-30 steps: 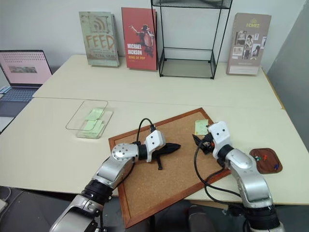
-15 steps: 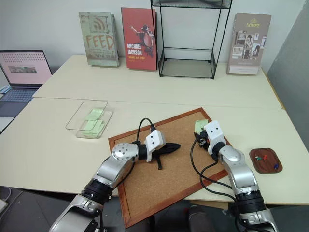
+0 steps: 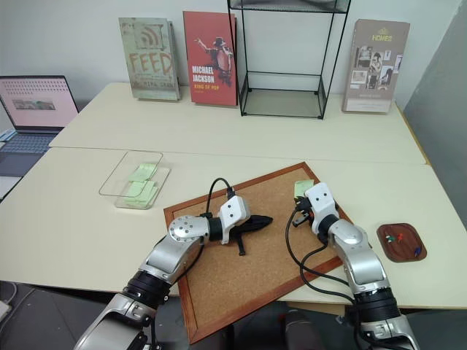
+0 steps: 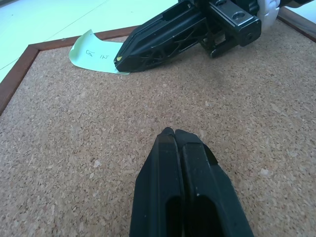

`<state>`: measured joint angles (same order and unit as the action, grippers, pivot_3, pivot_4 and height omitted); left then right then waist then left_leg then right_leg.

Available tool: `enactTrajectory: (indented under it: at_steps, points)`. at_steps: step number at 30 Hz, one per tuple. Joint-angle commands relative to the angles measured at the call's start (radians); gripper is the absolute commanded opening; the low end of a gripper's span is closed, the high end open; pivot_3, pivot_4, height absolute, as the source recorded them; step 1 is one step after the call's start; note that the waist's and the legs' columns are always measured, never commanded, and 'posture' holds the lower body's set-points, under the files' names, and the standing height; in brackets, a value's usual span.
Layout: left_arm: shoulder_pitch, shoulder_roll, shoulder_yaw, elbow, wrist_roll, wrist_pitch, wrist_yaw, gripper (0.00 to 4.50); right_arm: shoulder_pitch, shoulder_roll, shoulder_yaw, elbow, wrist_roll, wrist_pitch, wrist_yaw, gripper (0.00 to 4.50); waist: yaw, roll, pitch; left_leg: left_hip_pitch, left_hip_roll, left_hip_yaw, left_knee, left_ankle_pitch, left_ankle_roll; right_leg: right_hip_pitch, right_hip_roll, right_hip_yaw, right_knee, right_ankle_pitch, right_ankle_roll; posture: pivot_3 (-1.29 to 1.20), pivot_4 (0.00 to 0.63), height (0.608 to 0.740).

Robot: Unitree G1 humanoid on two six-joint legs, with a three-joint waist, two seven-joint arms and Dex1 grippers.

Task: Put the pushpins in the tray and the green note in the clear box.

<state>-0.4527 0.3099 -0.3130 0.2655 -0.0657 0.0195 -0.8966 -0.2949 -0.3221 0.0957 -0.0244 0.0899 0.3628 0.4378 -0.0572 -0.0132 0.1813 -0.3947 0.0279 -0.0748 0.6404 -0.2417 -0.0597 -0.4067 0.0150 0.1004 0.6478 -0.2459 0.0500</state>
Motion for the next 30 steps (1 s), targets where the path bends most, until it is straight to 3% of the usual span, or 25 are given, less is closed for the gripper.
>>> enactTrajectory:
  at_steps: [1, 10, 15, 22, 30]
  points:
    - [0.018, 0.018, 0.003, 0.025, 0.024, 0.019, 0.01, 0.0, -0.036, -0.038, -0.014, -0.178, 0.004, 0.006, 0.023, 0.01, 0.0, 0.0, 0.0, 0.0, 0.0, 0.0, 0.0, 0.0, 0.0, 0.0, 0.0, 0.0, 0.0, 0.0, 0.0, 0.0, 0.15, 0.74]
    - [0.001, 0.021, 0.027, -0.024, -0.02, 0.06, -0.017, 0.0, -0.079, -0.089, -0.012, -0.325, 0.019, 0.087, 0.047, 0.01, 0.0, 0.0, 0.0, 0.0, 0.0, 0.0, 0.0, 0.0, 0.0, 0.0, 0.0, 0.0, 0.0, 0.0, 0.0, 0.0, 0.15, 0.74]
    - [-0.022, 0.012, 0.086, -0.139, -0.112, 0.19, -0.006, 0.0, -0.092, -0.124, -0.02, -0.406, 0.031, 0.131, 0.069, 0.01, -0.002, -0.001, 0.001, -0.002, 0.0, 0.0, 0.0, 0.0, 0.0, -0.002, 0.0, 0.0, 0.0, 0.001, 0.002, 0.0, 0.15, 0.74]
    - [-0.073, 0.021, 0.195, -0.264, -0.239, 0.386, 0.023, 1.26, -0.056, -0.196, -0.032, -0.491, 0.025, 0.143, 0.102, 0.0, 0.001, -0.002, 0.002, -0.006, 0.0, -0.001, -0.003, 0.0, 0.0, -0.005, 0.0, -0.001, -0.001, 0.003, 0.004, 0.0, 0.15, 0.74]
    - [-0.175, -0.02, 0.361, -0.287, -0.465, 0.705, 0.118, 2.8, -0.009, -0.269, 0.015, -0.489, -0.058, 0.014, 0.124, 0.0, 0.0, -0.006, 0.004, -0.005, -0.001, -0.002, -0.004, 0.0, 0.0, -0.005, 0.0, -0.002, -0.001, 0.003, 0.004, 0.0, 0.15, 0.74]
